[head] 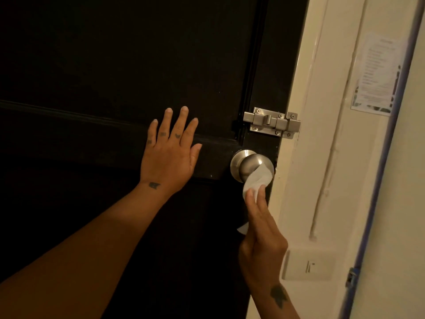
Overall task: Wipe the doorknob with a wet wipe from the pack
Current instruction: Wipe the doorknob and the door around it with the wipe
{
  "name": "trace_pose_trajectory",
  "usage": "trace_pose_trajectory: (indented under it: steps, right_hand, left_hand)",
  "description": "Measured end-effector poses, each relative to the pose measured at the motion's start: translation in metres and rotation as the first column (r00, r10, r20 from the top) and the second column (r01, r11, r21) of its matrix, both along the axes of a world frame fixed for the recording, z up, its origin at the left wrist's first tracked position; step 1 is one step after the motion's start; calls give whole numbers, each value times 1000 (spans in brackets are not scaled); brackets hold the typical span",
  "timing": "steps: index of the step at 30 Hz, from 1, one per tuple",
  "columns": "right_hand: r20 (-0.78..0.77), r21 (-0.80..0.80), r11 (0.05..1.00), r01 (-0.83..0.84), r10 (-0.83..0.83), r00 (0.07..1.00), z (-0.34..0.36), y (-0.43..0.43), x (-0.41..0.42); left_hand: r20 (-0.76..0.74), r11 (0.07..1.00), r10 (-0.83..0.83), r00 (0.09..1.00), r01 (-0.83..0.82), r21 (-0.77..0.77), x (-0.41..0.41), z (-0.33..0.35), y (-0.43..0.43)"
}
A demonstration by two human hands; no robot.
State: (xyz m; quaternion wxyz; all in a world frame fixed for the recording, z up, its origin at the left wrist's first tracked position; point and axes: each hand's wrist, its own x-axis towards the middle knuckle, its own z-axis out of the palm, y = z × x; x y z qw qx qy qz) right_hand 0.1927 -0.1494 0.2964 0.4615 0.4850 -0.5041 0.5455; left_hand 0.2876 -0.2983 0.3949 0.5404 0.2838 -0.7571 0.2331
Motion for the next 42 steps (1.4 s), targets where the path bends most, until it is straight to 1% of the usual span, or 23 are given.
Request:
trace_pose_trajectory:
  steps: [2,4,5,7,9,12,15,18,22,23,26,27,28,29,30,31,32,33,35,36,37,39,42]
  right_hand:
    - [-106,-37,999,39,-43,993,3,7,-8]
    - [-212,-82,990,112,-127,969,14,13,-20]
    - [-279,-82,983,164,-181,943,21,15,-26]
    - [-430,-64,962,266,-267,862,37,16,-40]
    - [-529,-68,950,304,-293,796,52,14,-53]
    - [-613,-115,943,313,-315,725,68,12,-65]
    - [-690,-106,937,334,-311,654,68,6,-66]
    - [-764,-158,896,414,-377,524,70,-1,-64]
    - [-804,-288,819,496,-488,340,69,9,-80]
    - [-811,-293,812,504,-491,319,71,14,-85]
    - [-807,-263,808,526,-483,339,73,24,-92]
    - [-781,-235,805,545,-490,386,71,27,-92]
    - [-718,-185,802,568,-505,479,69,30,-93]
    - [-612,-94,828,553,-487,624,68,32,-96]
    - [-536,-56,831,553,-492,686,67,34,-96]
    - [-431,22,865,502,-445,785,68,35,-89]
    - [-432,31,894,448,-392,812,73,36,-82]
    - [-443,71,925,374,-306,843,76,37,-74]
    - [-538,45,950,309,-237,809,75,33,-66]
    - [-503,58,966,251,-189,843,77,29,-62]
    - [-431,59,978,199,-155,889,79,26,-58]
    - [-324,-5,982,188,-179,929,85,23,-48]
    - [-175,-42,949,313,-316,933,92,16,-39]
  left_hand:
    - [-2,1000,1,1000,-1,1,0,1,0]
    - [0,1000,1,1000,-1,1,0,1,0]
    - [3,1000,0,1000,0,4,0,1,0]
    - [3,1000,-4,1000,4,7,0,1,0]
    - [4,1000,-2,1000,2,11,0,1,0]
    - [5,1000,11,1000,-12,11,0,1,0]
    - [10,1000,7,1000,-7,14,0,1,1]
    - [17,1000,10,1000,-10,11,1,1,0]
    - [18,1000,1,1000,-1,1,2,1,-1]
    - [17,1000,4,1000,-4,0,2,1,-1]
    - [14,1000,11,1000,-11,0,2,1,-1]
    - [13,1000,13,1000,-13,0,1,1,-1]
    - [10,1000,13,1000,-13,-2,1,1,-1]
    - [6,1000,11,1000,-11,-6,1,2,-1]
    - [3,1000,9,1000,-9,-8,1,2,-1]
    - [3,1000,10,1000,-10,-8,1,2,-1]
    - [6,1000,12,1000,-12,-7,1,2,0]
    - [11,1000,14,1000,-14,-5,1,2,0]
    - [18,1000,14,1000,-15,4,1,2,1]
    - [20,1000,13,1000,-13,9,1,2,1]
    - [20,1000,10,1000,-11,11,2,2,0]
    - [19,1000,9,1000,-9,12,2,3,0]
    - [16,1000,10,1000,-10,10,1,2,0]
